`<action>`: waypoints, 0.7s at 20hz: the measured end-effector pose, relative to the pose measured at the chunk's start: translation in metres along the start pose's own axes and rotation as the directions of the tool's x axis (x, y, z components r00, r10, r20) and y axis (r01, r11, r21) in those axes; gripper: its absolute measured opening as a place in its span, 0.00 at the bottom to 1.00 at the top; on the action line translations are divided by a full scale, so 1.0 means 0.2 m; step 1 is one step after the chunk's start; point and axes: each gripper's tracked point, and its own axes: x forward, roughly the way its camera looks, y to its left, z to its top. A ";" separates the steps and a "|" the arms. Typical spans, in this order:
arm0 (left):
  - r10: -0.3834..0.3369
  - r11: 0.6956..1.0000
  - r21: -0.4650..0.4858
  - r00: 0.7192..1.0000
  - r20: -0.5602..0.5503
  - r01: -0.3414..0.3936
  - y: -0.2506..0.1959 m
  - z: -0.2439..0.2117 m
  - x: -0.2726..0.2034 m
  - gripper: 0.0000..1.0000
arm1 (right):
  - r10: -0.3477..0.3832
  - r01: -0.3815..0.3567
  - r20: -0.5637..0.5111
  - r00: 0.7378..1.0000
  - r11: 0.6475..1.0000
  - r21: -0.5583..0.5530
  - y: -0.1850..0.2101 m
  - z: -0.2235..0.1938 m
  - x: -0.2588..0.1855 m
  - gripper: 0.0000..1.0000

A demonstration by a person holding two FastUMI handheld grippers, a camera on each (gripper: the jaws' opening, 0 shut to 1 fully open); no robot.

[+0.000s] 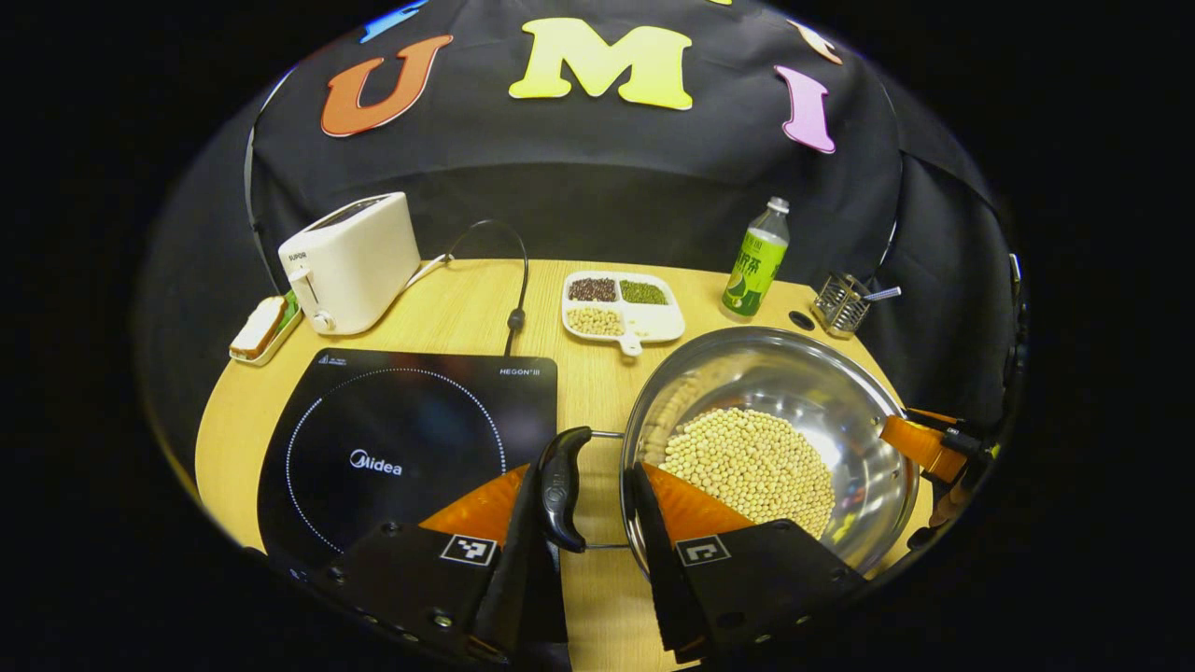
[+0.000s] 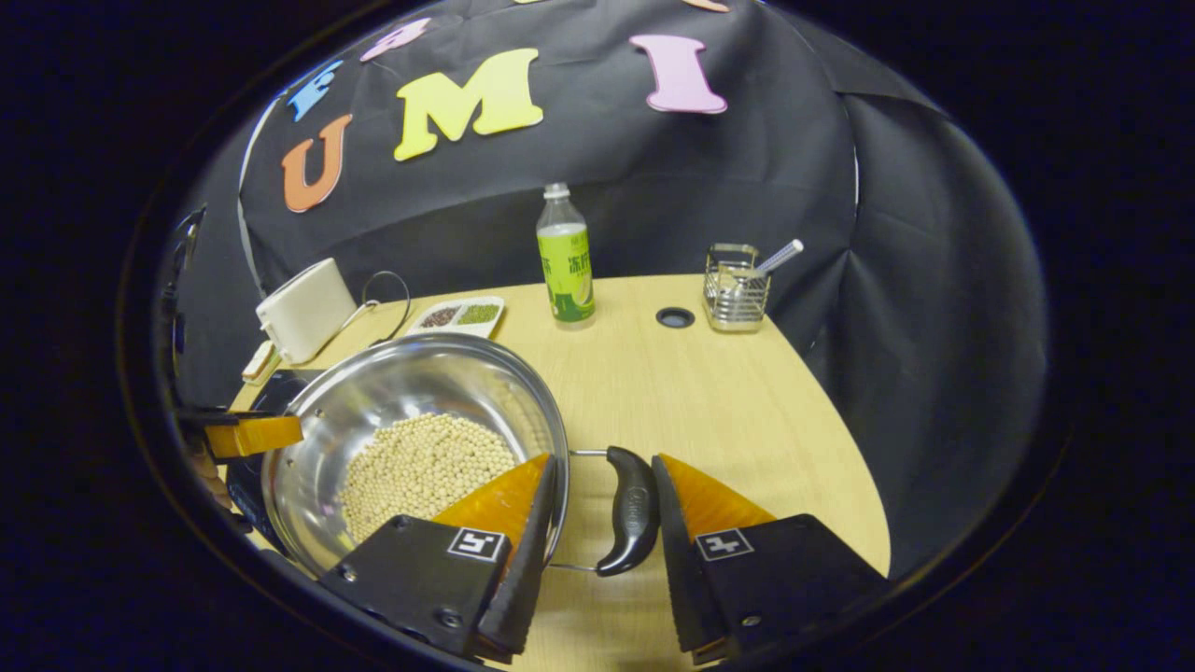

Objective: First push the handle of the pot to place it horizontally, then grasp the pot with both hands and set it on the induction cooktop.

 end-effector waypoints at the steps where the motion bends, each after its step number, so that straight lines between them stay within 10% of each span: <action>1: -0.004 1.000 0.004 1.000 0.015 0.004 -0.01 0.03 -0.03 0.55 | -0.001 0.001 0.010 1.000 1.000 0.000 0.00 0.03 -0.03 0.60; 14: -0.062 0.998 0.017 0.982 0.176 0.060 -0.03 0.33 -0.35 0.54 | -0.045 0.045 0.115 0.992 0.999 0.003 0.06 0.35 -0.44 0.60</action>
